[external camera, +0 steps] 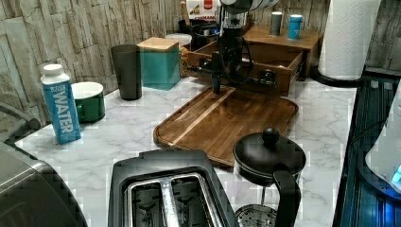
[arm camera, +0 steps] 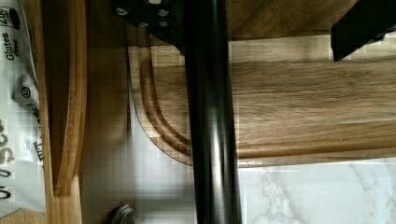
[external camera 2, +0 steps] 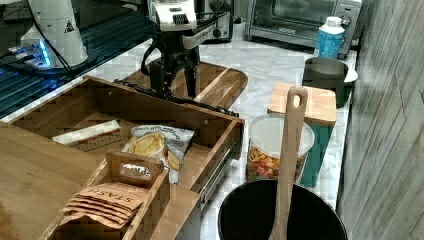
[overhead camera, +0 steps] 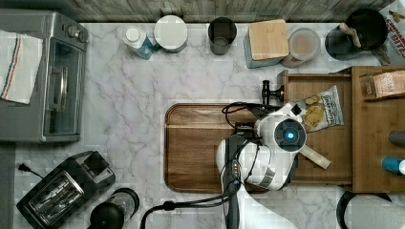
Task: Open the drawer.
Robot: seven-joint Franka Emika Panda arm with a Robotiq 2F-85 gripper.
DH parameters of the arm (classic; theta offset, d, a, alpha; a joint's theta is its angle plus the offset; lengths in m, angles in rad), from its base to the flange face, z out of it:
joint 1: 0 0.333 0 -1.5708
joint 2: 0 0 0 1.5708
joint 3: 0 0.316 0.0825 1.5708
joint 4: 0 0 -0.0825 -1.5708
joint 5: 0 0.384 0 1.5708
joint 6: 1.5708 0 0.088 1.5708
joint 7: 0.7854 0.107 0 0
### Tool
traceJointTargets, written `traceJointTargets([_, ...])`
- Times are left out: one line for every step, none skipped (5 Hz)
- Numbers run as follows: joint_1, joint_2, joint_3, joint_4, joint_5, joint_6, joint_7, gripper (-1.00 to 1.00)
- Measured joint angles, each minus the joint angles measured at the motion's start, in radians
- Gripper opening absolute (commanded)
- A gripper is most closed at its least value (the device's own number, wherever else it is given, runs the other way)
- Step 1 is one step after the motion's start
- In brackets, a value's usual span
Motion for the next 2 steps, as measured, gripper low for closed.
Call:
traceJointTargets([-0.001, -0.001, -0.001, 0.0, 0.001, 0.001, 0.0, 1.0])
traceJointTargets([-0.001, -0.005, -0.001, -0.004, 0.004, 0.001, 0.0, 1.0])
